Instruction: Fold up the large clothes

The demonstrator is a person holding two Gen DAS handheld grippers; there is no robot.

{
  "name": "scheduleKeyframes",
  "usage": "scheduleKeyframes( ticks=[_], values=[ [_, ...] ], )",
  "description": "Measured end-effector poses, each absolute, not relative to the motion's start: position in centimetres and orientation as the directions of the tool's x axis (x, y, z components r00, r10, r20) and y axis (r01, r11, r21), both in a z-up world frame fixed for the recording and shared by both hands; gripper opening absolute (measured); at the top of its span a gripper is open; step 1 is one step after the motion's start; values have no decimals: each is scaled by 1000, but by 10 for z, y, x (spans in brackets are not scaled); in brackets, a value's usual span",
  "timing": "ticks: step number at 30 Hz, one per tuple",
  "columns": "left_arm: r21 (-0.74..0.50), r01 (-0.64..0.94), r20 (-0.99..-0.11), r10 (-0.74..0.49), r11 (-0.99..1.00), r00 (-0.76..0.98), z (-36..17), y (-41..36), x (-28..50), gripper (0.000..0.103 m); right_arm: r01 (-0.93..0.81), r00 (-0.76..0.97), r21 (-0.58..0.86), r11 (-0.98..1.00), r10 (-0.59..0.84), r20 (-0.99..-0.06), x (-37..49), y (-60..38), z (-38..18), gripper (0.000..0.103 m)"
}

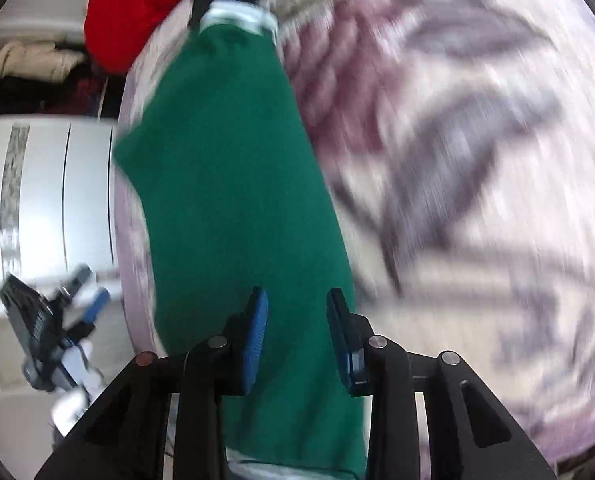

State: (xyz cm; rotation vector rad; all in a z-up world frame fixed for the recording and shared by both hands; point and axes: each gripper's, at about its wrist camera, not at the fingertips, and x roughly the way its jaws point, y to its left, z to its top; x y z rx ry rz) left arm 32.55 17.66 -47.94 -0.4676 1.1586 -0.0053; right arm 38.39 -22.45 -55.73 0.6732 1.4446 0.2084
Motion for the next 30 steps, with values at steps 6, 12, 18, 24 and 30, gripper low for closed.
scheduleKeyframes(
  ticks=[6,12,18,24,30],
  values=[
    [-430,-159,-869,-359,889,340,-533,197,371,98,403,245,580,707,528,-813,513,-230,-607,71],
    [-653,-255,-757,-596,713,270,-593,219,324,98,372,125,673,639,684,-719,457,-234,-663,100],
    [-764,-231,-645,-720,603,255,-596,213,269,98,413,-38,758,505,841,-540,395,-198,-721,100],
    [-743,-264,-658,-743,615,119,-601,201,176,98,433,-165,748,503,860,-483,320,-184,-730,100],
    [-718,-297,-686,-711,629,153,-612,181,114,98,433,-202,754,494,868,-453,271,-161,-741,101]
  ],
)
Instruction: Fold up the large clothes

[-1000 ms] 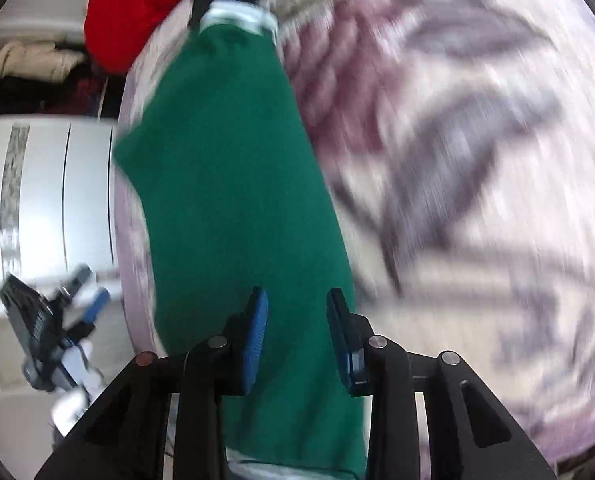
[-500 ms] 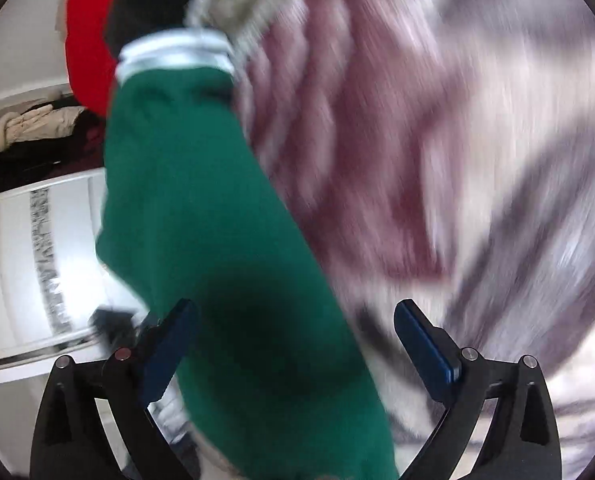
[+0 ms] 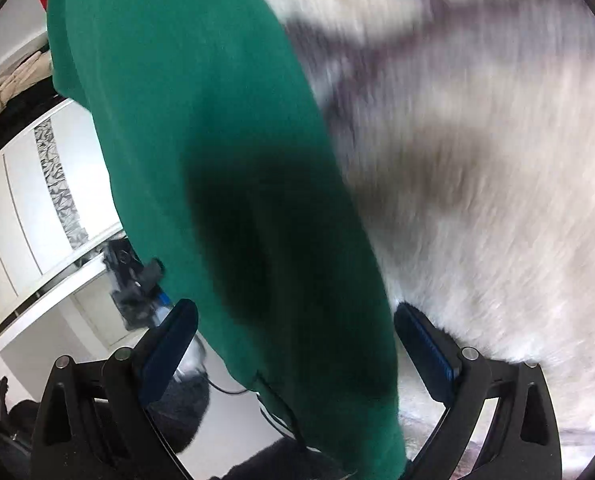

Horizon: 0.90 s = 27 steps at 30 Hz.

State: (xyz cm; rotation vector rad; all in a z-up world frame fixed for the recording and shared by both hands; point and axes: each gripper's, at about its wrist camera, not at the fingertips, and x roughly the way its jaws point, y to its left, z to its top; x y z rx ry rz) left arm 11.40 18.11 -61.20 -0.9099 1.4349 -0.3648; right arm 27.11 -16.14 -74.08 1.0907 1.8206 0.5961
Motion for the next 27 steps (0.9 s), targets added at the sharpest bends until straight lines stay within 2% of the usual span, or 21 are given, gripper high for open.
scheduleKeyframes(
  ticks=[1,2,3,4,5,9,13,15,16,18,19,20,21,24,27],
  values=[
    [-708,-273,-703,-686,651,188,-608,175,112,95,404,-195,762,507,861,-469,271,-155,-738,101],
    [-700,-259,-713,-669,665,210,-604,171,112,61,391,-194,769,505,862,-468,274,-151,-735,97],
    [-701,-250,-713,-665,668,224,-601,168,112,19,381,-197,775,505,863,-466,273,-147,-732,86],
    [-698,-254,-716,-661,670,224,-598,165,112,19,371,-224,762,531,847,-482,268,-137,-731,33],
    [-692,-242,-722,-652,680,230,-593,163,111,18,382,-215,753,536,844,-492,266,-132,-733,20],
    [-694,-231,-720,-653,682,233,-570,166,99,15,447,-120,745,496,858,-499,248,-130,-720,15],
    [-666,-273,-744,-645,694,175,-569,170,93,17,469,-122,749,468,874,-470,225,-117,-699,13],
    [-655,-337,-745,-653,677,138,-578,176,101,29,480,-137,722,498,856,-499,220,-110,-698,15],
    [-641,-375,-751,-648,669,128,-577,181,103,33,495,-131,705,508,846,-517,221,-114,-696,21],
    [-634,-407,-759,-629,658,166,-563,192,106,50,508,-163,669,543,823,-544,225,-122,-692,42],
    [-643,-407,-758,-615,649,216,-547,200,110,58,493,-186,628,602,779,-599,233,-126,-683,56],
    [-639,-408,-766,-591,652,253,-535,207,112,80,480,-171,615,626,754,-635,243,-134,-674,57],
    [-637,-404,-770,-574,657,279,-528,211,117,93,473,-130,601,644,726,-675,257,-150,-661,57],
    [-576,-406,-816,-474,709,331,-521,228,143,94,533,58,601,595,683,-728,291,-197,-631,57],
    [-426,-413,-895,-306,805,325,-545,247,170,94,488,210,678,550,680,-703,370,-215,-605,57]
  ],
)
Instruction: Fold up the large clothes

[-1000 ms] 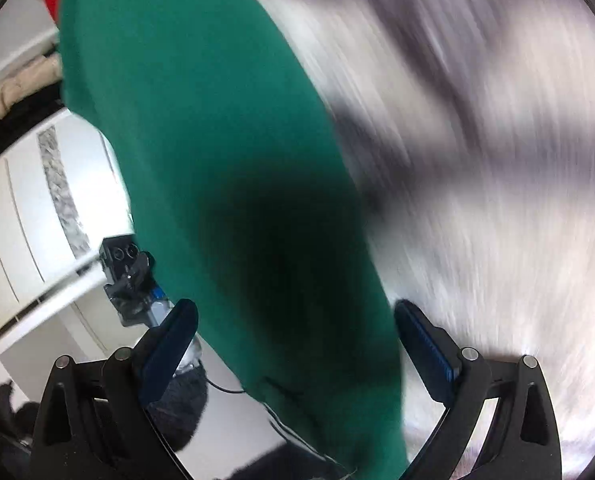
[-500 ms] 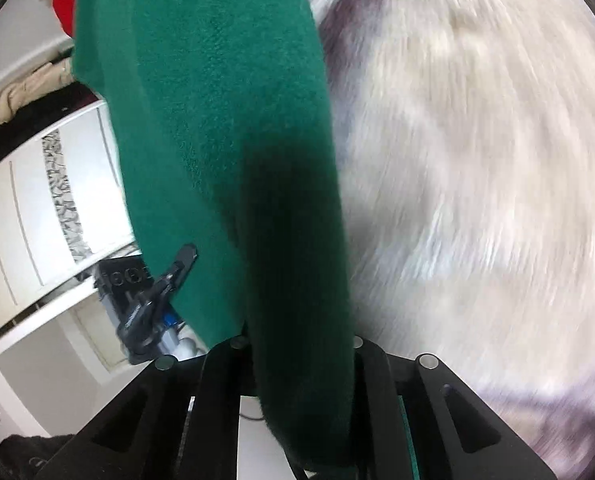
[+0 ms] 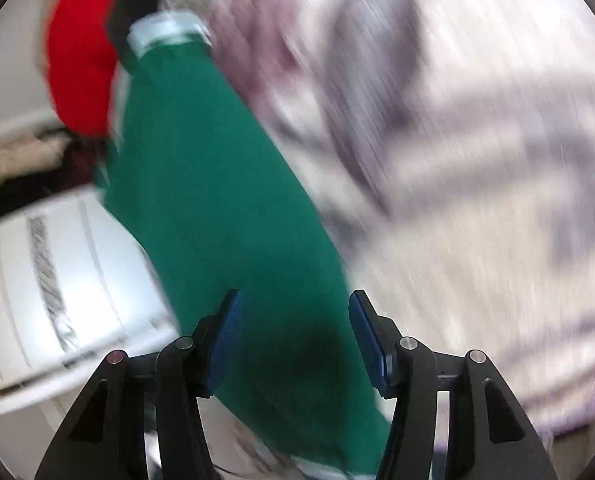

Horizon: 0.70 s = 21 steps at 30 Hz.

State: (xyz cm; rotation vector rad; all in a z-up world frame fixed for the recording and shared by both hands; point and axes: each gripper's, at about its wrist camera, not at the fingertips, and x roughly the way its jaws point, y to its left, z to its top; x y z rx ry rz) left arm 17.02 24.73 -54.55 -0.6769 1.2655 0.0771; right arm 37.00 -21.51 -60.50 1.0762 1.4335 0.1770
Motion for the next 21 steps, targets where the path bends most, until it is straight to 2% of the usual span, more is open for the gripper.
scheduleKeyframes(
  ticks=[4,6,7,8,10,13,15,17,21],
  values=[
    [-297,-373,-942,-207,879,264,-586,262,190,94,363,326,762,536,693,-643,489,-196,-597,57],
    [-247,-345,-958,-174,906,230,-600,260,201,94,331,306,804,494,750,-587,536,-181,-611,57],
    [-231,-333,-962,-163,914,219,-604,259,204,94,353,252,778,520,748,-614,570,-171,-629,57],
    [-221,-316,-964,-158,923,213,-608,259,206,99,374,228,748,548,728,-647,587,-168,-642,54],
    [-225,-303,-962,-163,926,217,-616,262,205,103,432,220,633,642,606,-764,623,-170,-660,52],
    [-199,-305,-959,-121,931,258,-616,257,206,103,448,275,512,733,431,-859,650,-179,-649,52],
    [-175,-315,-947,-72,933,312,-616,247,201,103,411,292,496,765,405,-866,658,-174,-632,52],
    [-147,-322,-951,-44,935,306,-617,236,201,103,377,283,527,762,447,-849,660,-165,-618,54],
    [-177,-333,-963,-93,926,252,-605,244,213,103,302,263,601,740,542,-798,632,-147,-591,61]
  ],
)
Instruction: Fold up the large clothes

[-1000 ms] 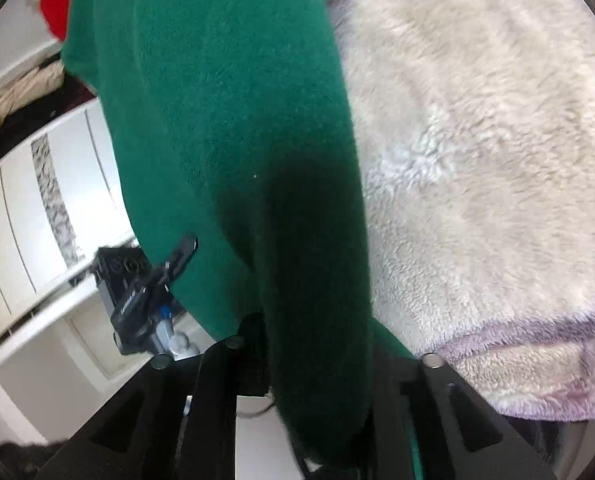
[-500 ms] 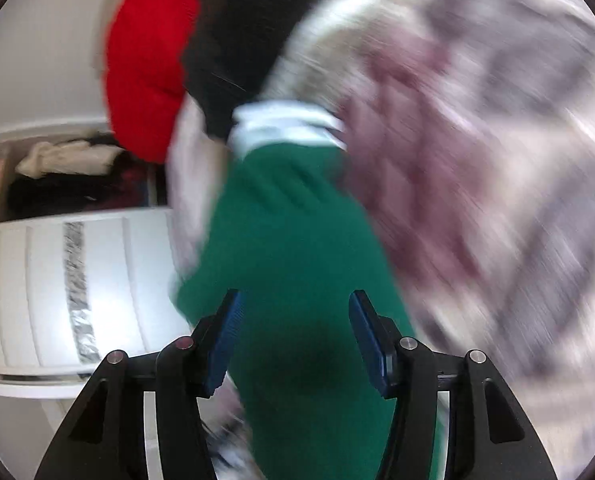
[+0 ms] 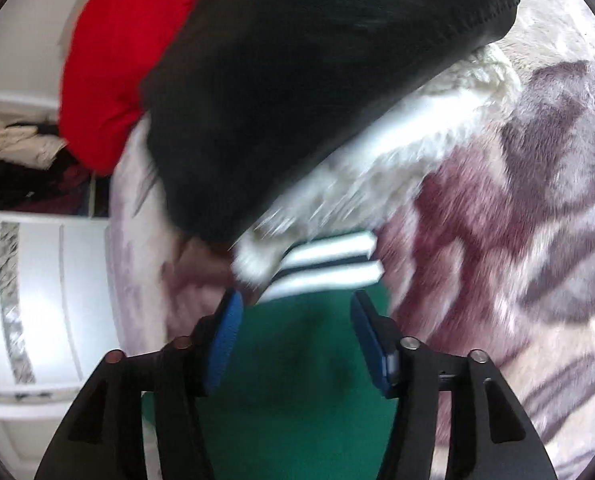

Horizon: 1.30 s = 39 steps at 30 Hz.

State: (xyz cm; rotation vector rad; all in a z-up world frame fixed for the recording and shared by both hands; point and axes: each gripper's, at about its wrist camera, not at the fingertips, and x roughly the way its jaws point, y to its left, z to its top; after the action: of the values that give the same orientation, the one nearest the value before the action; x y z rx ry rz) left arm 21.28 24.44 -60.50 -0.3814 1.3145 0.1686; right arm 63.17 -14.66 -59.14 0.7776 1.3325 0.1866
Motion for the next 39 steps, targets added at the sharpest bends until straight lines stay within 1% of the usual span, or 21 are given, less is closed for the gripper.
scheduleKeyframes(
  ticks=[4,7,9,11,12,13,14,15,16,17,18,19,21,22,25,26,28,31,33,36,39],
  values=[
    [-364,-352,-898,-225,862,378,-567,256,222,103,220,181,637,739,610,-771,575,-104,-578,61],
    [-572,-327,-792,-401,753,461,-555,255,238,103,231,124,616,753,605,-786,543,-111,-588,61],
    [-640,-285,-739,-471,713,482,-555,242,254,103,266,86,577,772,577,-812,528,-121,-599,61],
    [-670,-233,-715,-528,705,459,-556,222,276,103,308,51,534,787,547,-836,502,-144,-616,61],
    [-689,-206,-697,-558,695,451,-557,211,278,91,323,42,509,798,526,-850,501,-153,-620,61],
    [-701,-185,-686,-579,689,441,-558,201,283,74,340,34,471,814,490,-871,496,-157,-623,61],
    [-693,-166,-692,-584,701,425,-557,185,286,39,351,32,452,820,472,-881,494,-165,-625,61],
    [-666,-152,-712,-562,730,422,-554,172,287,32,365,32,438,822,459,-888,493,-173,-627,61],
    [-688,-124,-687,-586,715,429,-551,169,284,23,382,33,426,820,448,-893,492,-175,-629,61],
    [-760,-110,-614,-653,640,443,-549,170,282,16,402,39,422,812,446,-894,486,-181,-631,61],
    [-811,-115,-556,-695,574,456,-549,174,281,15,418,49,423,804,446,-894,485,-182,-634,61],
    [-853,-107,-496,-730,511,470,-546,176,278,14,430,58,418,800,438,-897,487,-181,-633,61],
    [-885,-110,-447,-761,452,470,-549,181,279,14,455,72,429,781,447,-891,485,-184,-633,61],
    [-895,-140,-438,-770,424,465,-559,187,279,14,468,82,446,763,465,-882,488,-180,-638,61],
    [-871,-307,-486,-765,384,422,-612,212,286,15,468,87,451,760,469,-879,492,-172,-637,61],
    [-876,-332,-468,-781,349,413,-626,221,288,17,463,87,448,764,464,-881,500,-164,-633,61],
    [-890,-313,-437,-817,332,376,-625,225,293,22,441,94,450,777,458,-884,514,-150,-626,61],
    [-867,-259,-494,-801,426,338,-587,227,303,37,372,123,462,805,450,-884,526,-139,-606,61],
    [-860,-230,-511,-772,456,378,-567,233,313,67,322,139,458,829,437,-889,535,-131,-593,61],
    [-796,-180,-589,-671,577,451,-532,236,331,68,258,160,469,845,441,-883,548,-122,-581,61],
    [-702,-147,-680,-595,697,428,-528,214,366,68,248,158,487,837,461,-873,558,-122,-579,61]
  ],
)
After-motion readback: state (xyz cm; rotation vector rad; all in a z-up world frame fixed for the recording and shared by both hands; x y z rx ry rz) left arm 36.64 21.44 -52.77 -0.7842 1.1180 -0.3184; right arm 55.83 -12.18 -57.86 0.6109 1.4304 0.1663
